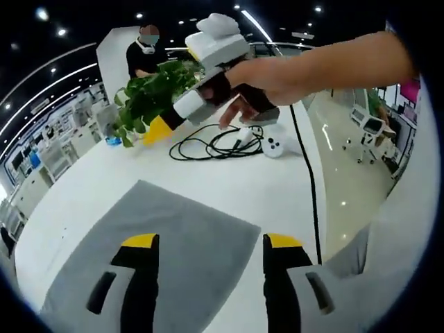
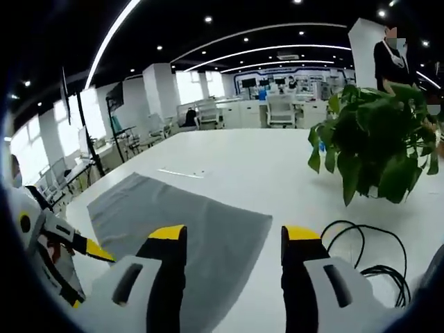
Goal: Fold the towel on the table until its edges align and the towel forms a compact rectangular stack.
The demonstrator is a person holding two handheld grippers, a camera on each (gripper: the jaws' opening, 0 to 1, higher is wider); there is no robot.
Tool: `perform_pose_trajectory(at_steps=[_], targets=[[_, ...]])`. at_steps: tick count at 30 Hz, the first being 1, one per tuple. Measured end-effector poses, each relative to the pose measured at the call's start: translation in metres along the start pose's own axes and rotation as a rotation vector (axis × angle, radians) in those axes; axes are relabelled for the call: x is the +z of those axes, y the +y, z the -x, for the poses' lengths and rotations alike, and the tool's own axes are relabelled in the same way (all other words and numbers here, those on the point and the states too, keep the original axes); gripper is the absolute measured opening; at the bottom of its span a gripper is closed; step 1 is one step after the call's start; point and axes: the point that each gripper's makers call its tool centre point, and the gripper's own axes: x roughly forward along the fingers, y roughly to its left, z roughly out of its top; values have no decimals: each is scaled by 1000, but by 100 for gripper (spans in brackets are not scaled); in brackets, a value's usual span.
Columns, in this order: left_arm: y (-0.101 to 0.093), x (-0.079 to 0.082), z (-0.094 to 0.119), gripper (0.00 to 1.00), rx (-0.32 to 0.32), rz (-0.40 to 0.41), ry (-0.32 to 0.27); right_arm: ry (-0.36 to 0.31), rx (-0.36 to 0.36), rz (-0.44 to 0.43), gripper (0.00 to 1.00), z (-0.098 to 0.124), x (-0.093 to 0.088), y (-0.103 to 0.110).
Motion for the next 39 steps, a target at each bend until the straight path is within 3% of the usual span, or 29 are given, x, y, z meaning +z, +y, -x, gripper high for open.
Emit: perform_pose_trajectory(at_steps=[12,21,28,39], targets=[[-35,-12,-36,45,-98,-44,31,89,-14,1,45,-23,-29,-1],[-52,-24,-61,35,-156,-42,65,130,-19,0,41,-63,-48,-18],[-59,-28,-77,33,-174,-30,64,147,-29,-15,38,-97,-53,-36],[-59,-39,-93,30,-181,0,83,160,-74,-51,35,-128,-67,-47]])
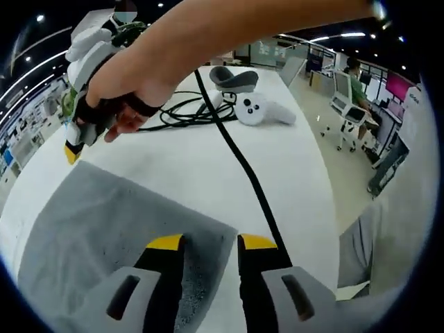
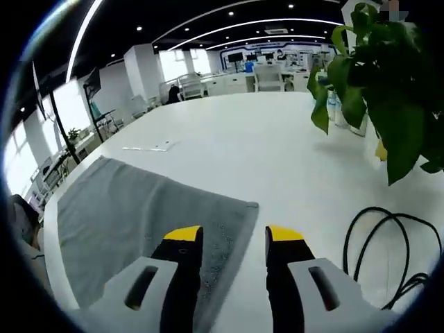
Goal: Fold the towel on the table until its edges align and the towel forms a compact rectangular stack.
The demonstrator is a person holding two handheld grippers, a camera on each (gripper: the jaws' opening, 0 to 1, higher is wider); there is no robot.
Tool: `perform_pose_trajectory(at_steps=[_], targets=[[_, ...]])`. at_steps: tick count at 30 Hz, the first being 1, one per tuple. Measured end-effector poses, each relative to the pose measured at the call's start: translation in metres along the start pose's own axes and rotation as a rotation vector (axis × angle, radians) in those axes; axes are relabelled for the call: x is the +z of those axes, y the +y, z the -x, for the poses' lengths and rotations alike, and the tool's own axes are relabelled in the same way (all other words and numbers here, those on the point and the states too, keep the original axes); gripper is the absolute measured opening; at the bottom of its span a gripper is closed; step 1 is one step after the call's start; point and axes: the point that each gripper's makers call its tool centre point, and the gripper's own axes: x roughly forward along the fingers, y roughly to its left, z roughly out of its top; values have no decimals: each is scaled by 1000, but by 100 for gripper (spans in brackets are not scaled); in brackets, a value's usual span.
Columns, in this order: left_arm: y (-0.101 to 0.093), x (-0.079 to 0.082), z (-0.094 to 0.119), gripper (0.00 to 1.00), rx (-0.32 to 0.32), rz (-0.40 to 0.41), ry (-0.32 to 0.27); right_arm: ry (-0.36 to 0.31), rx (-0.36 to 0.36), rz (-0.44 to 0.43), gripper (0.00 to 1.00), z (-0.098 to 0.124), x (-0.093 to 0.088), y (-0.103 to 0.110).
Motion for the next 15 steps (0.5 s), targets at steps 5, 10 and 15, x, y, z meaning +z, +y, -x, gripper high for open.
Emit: perform_pose_trajectory(at_steps=[5,10,15], targets=[[1,-4,-3,30,3,-10,11,26,-16,60,34,-24,-3,-7],[4,-5,-3,30,1,-16,16,34,-31,68,32,-37,-2,-9],[4,-4,-3,29,-9,-15,16,38,-32,48,31,-44,2,-6]])
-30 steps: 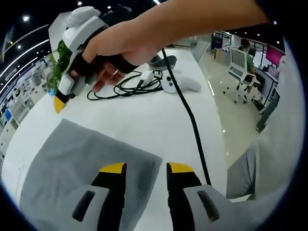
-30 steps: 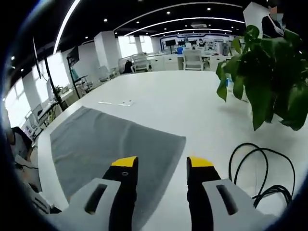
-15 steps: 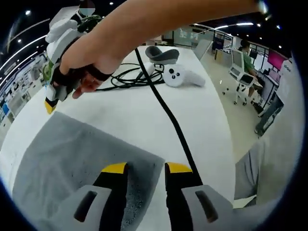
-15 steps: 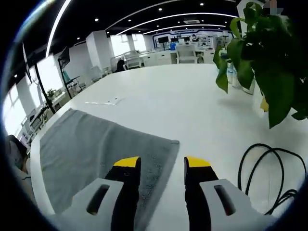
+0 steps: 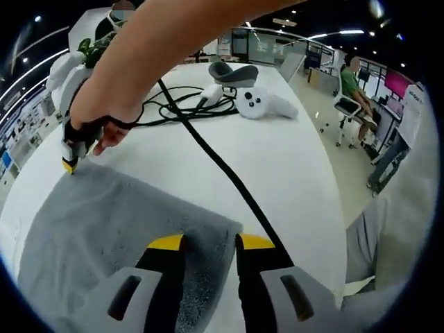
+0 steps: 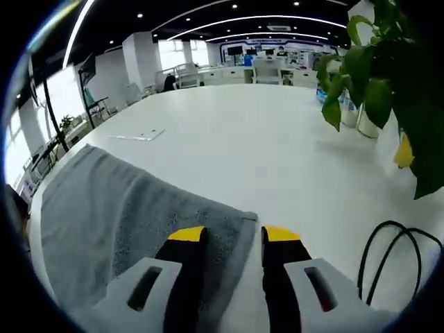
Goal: Fold the towel on the table until its edges align and the towel forms a compact rectangular stack.
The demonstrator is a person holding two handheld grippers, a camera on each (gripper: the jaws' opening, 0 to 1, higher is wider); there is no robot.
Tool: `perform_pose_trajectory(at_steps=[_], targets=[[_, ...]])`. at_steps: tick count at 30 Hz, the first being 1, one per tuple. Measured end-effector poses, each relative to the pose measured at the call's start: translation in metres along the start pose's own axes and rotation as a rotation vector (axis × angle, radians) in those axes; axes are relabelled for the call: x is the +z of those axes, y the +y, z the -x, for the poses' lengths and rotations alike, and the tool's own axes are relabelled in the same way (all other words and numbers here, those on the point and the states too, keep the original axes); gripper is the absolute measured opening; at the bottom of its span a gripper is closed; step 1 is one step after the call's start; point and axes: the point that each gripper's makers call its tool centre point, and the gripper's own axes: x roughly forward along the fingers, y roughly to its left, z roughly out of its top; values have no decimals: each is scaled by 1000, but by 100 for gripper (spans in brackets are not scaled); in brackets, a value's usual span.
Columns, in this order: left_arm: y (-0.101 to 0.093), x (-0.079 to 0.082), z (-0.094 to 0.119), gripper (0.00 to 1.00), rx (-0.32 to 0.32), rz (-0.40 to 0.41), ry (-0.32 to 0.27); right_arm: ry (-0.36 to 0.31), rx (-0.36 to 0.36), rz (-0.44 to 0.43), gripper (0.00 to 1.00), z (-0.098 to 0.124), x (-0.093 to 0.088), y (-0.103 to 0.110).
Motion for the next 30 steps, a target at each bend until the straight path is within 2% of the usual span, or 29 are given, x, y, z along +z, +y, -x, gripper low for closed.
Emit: perform_pose_trajectory(at_steps=[4,6,8,11,13,17,25,30], targets=[[0,0,0,27,-3,-4,-3,8,-14,52,25,-1,0,2],[1,0,0,25,0,3,-6,20,-27,112,22,0,0,-2],[3,1,-1,22,7,8,-4,16,-16,93,20,2,-1,2],[5,0,0,13,10,-22,9,26,5,125,9,3,-1,6],[7,-1,-1,9,16,-37,14,34,-1,149,8,1,0,6],[11,-2,-2,6,14,10,19,39,5,178,3,3,0,9],[16,10,13,5,81,9,-2,10,38,141,1,9,11,11],[24,11,24,5,115,55,1,1,52,139,1,15,13,16]])
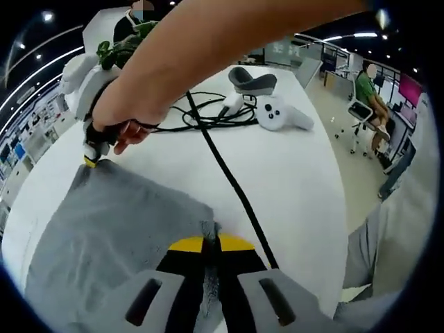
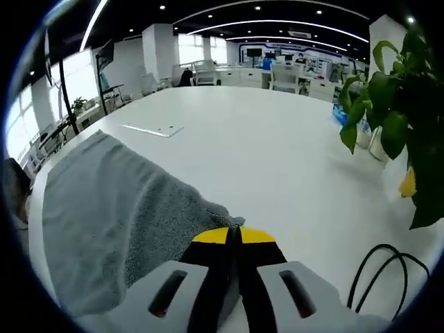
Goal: Fold the towel on the table until its edges align and the towel forms a compact rectangular stack.
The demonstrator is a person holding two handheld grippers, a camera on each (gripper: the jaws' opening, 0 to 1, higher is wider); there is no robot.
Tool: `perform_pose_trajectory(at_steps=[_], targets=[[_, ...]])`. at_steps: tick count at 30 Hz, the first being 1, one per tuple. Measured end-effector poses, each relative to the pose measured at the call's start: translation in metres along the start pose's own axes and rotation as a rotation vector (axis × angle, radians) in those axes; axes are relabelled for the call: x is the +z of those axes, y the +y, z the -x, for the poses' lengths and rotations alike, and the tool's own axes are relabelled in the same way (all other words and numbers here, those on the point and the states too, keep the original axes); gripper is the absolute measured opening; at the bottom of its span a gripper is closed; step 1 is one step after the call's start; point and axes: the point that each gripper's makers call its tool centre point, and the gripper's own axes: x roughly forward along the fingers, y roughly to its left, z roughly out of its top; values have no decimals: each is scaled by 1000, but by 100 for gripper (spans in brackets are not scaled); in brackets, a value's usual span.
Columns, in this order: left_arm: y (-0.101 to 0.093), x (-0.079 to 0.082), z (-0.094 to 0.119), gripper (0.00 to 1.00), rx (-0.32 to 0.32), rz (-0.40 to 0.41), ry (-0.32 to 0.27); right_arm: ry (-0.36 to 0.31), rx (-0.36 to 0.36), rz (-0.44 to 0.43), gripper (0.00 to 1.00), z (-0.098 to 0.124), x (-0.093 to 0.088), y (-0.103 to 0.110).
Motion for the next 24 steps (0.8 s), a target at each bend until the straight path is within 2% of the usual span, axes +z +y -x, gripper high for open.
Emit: perform_pose_trajectory(at_steps=[6,11,16,24], targets=[[2,4,12,5,28,-6,2,-4,2,16,1,6,5,-1],[-1,7,23,5,34,-43,-7,-13,-8,16,1,22,17,6],[-4,12,42,5,21,-92,-27,-13,-16,16,1,27,20,10],[0,18,78,5,23,-95,-73,-17,-44,27,1,53,39,26]])
